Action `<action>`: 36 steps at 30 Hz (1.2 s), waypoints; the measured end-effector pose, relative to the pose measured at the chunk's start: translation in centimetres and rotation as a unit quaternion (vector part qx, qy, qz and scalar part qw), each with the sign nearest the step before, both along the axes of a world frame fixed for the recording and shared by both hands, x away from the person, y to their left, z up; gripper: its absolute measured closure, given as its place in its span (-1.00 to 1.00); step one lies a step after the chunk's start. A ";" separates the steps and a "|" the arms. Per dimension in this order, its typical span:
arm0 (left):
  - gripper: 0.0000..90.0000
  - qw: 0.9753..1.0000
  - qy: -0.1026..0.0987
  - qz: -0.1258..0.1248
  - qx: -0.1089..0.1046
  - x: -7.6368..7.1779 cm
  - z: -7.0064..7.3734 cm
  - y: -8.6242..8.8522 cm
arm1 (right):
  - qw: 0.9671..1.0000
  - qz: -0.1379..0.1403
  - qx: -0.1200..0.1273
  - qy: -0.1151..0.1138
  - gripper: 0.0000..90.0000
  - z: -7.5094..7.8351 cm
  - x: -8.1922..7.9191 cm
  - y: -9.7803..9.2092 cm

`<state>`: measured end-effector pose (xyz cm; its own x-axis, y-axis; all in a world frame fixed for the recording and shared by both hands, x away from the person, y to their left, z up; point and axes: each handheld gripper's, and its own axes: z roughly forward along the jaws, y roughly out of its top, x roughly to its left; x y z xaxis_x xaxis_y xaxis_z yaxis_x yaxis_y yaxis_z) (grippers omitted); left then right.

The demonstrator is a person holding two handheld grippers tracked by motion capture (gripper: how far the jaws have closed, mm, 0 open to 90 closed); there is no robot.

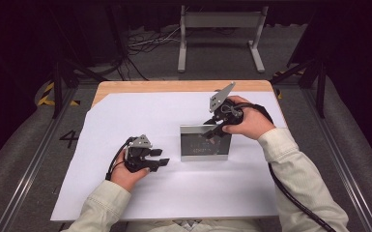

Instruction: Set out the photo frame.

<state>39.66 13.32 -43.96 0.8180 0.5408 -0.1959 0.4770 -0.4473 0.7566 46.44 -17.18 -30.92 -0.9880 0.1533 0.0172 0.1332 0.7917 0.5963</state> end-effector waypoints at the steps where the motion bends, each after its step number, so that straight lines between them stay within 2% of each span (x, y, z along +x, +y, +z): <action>1: 0.09 1.000 0.000 0.000 0.000 0.0 0.0 0.0 | 1.000 0.000 0.002 -0.003 0.14 0.1 -0.1 0.0; 7: 0.08 1.000 0.000 -0.001 0.001 0.0 0.1 0.1 | 0.999 -0.020 0.017 -0.025 -0.13 0.7 -0.3 -0.6; 11: 0.07 1.000 -0.002 0.001 0.000 0.0 0.2 0.2 | 0.998 -0.035 0.032 -0.033 -0.21 1.1 -0.5 -1.4; 27: 0.04 1.000 -0.003 -0.003 0.002 0.0 0.4 0.0 | 0.994 -0.079 0.054 -0.050 -0.29 2.1 -2.0 -5.6; 36: 0.03 1.000 -0.005 -0.003 0.000 0.1 0.5 0.1 | 0.990 -0.107 0.064 -0.057 -0.31 2.0 -2.9 -8.0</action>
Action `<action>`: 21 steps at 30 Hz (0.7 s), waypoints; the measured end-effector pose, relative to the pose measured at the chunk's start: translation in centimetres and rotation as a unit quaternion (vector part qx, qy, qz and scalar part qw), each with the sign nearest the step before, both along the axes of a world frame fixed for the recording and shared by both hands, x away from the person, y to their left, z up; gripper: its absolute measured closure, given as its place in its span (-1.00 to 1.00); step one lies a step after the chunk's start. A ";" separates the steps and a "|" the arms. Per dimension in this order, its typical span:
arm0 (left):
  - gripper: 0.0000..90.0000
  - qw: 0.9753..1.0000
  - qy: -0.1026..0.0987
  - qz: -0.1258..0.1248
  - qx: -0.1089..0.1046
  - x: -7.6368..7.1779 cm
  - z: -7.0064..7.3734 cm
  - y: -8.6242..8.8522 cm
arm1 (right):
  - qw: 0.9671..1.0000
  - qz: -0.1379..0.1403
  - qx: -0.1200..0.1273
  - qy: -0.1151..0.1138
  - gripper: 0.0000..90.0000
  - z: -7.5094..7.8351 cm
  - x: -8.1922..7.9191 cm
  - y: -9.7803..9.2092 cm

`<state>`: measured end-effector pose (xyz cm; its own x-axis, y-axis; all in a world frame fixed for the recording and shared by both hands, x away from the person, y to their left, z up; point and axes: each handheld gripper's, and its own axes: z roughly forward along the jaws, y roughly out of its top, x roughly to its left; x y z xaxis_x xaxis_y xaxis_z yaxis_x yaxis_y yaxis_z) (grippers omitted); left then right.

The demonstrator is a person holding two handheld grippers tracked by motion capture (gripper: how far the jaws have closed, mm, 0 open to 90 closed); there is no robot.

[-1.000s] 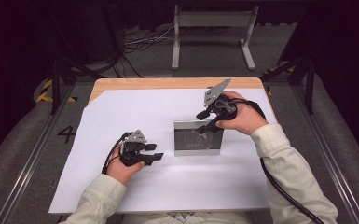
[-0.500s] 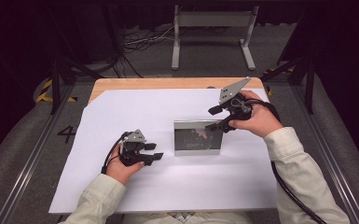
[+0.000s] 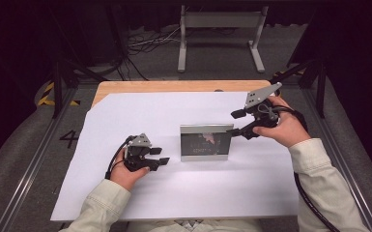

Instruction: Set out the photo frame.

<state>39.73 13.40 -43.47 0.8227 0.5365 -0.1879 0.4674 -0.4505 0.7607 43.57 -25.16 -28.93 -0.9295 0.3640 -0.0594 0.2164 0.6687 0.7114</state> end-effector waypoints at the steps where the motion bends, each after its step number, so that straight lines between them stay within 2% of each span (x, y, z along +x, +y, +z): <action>1: 0.03 1.000 0.001 0.001 0.001 -0.1 0.0 0.1 | 1.000 -0.003 0.002 0.000 -0.32 0.0 -0.1 -0.3; 12: 0.03 1.000 -0.001 0.022 -0.008 -0.3 0.0 2.3 | 0.999 -0.038 0.017 -0.001 -0.33 -1.0 -1.0 -3.1; 21: 0.03 0.999 -0.002 0.030 -0.013 -0.3 -0.1 2.6 | 0.998 -0.064 0.028 0.004 -0.35 -2.8 -1.6 -4.9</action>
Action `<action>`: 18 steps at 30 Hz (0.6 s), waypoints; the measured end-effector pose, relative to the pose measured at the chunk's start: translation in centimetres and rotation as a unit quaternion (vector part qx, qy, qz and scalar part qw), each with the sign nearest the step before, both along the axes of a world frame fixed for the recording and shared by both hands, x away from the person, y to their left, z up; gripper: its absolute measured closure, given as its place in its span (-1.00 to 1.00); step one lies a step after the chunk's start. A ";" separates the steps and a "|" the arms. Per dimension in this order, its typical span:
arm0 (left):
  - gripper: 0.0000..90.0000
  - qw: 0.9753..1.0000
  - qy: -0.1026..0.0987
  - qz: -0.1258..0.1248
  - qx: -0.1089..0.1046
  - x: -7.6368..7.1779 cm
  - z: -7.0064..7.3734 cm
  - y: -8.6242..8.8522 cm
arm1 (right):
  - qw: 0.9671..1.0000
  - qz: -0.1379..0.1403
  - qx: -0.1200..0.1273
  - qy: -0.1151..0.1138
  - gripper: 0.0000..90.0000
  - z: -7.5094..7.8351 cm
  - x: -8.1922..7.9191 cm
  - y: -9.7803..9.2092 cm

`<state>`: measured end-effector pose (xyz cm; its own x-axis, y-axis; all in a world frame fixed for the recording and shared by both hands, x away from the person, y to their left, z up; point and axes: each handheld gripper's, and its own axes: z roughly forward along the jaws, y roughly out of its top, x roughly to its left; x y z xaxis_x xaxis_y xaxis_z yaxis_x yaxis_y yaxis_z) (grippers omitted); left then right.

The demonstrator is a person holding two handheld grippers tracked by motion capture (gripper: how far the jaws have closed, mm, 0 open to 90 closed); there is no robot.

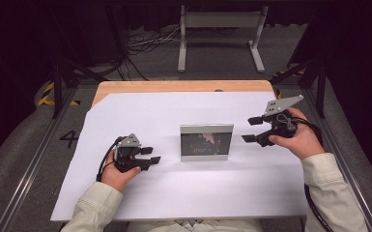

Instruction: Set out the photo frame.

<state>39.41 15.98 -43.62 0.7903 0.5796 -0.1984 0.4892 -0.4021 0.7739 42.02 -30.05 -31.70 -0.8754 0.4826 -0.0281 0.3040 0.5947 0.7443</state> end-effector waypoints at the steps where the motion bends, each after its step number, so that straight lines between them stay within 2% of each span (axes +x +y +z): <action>1: 0.03 1.000 0.000 0.001 -0.001 0.0 0.0 0.0 | 1.000 -0.004 -0.001 0.001 -0.35 -0.3 -0.1 -0.2; 10: 0.02 1.000 -0.005 0.005 0.000 0.1 -0.2 0.2 | 1.000 -0.023 -0.001 0.012 -0.38 -3.0 -0.4 -1.0; 18: 0.02 1.000 -0.008 0.005 -0.001 0.2 -0.2 0.3 | 0.999 -0.038 0.010 0.019 -0.40 -4.7 -0.9 -1.4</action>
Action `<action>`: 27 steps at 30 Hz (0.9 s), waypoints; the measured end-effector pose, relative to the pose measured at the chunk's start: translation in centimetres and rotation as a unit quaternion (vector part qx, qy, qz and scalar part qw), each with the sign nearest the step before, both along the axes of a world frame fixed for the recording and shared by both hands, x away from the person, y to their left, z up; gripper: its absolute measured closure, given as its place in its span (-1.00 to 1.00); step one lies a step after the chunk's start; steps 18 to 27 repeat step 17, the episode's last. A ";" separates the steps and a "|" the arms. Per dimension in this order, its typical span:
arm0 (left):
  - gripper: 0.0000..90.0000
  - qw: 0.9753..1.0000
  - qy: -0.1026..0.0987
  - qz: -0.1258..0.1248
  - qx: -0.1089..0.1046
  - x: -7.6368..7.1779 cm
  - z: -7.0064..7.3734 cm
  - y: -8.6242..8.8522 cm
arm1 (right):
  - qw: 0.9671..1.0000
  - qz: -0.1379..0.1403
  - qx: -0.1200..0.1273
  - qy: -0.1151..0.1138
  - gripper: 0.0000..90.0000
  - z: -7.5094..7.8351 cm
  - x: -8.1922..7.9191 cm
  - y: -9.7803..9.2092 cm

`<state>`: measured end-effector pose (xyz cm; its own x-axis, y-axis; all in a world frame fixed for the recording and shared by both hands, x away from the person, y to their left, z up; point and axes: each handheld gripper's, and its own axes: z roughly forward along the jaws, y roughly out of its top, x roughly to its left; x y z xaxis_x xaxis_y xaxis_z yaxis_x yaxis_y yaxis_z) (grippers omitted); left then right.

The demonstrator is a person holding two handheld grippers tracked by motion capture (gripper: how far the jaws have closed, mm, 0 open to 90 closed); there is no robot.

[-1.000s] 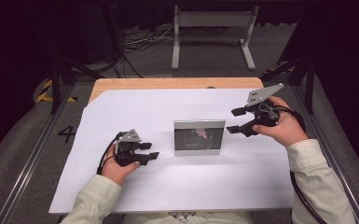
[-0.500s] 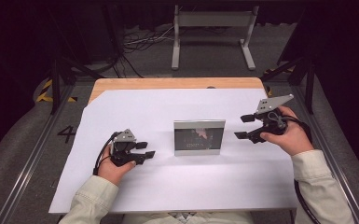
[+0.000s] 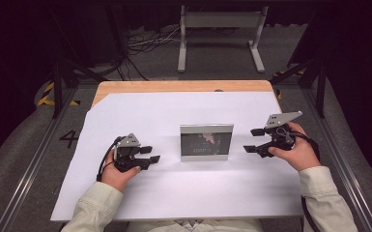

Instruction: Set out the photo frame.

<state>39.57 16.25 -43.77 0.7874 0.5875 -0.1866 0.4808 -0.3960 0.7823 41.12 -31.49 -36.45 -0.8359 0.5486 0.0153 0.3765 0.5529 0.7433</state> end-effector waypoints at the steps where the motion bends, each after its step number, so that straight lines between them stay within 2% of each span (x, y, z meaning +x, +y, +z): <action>1: 0.02 1.000 0.001 0.002 -0.002 0.0 0.0 0.0 | 1.000 -0.004 0.001 0.000 -0.40 -0.4 -0.1 -0.1; 5: 0.02 1.000 0.000 0.006 -0.005 0.0 0.0 0.0 | 1.000 -0.011 -0.003 0.003 -0.42 -1.0 -0.2 -0.2; 10: 0.02 1.000 -0.001 0.008 -0.005 0.0 0.0 0.2 | 0.999 -0.022 -0.021 0.009 -0.43 -1.9 -0.3 -0.4; 16: 0.01 1.000 0.001 0.005 -0.005 0.1 0.0 0.3 | 0.999 -0.049 -0.019 0.011 -0.44 -2.6 -0.4 -1.3; 27: 0.01 1.000 0.002 0.007 -0.007 0.1 0.0 0.3 | 0.999 -0.049 -0.019 0.011 -0.44 -2.6 -0.4 -1.3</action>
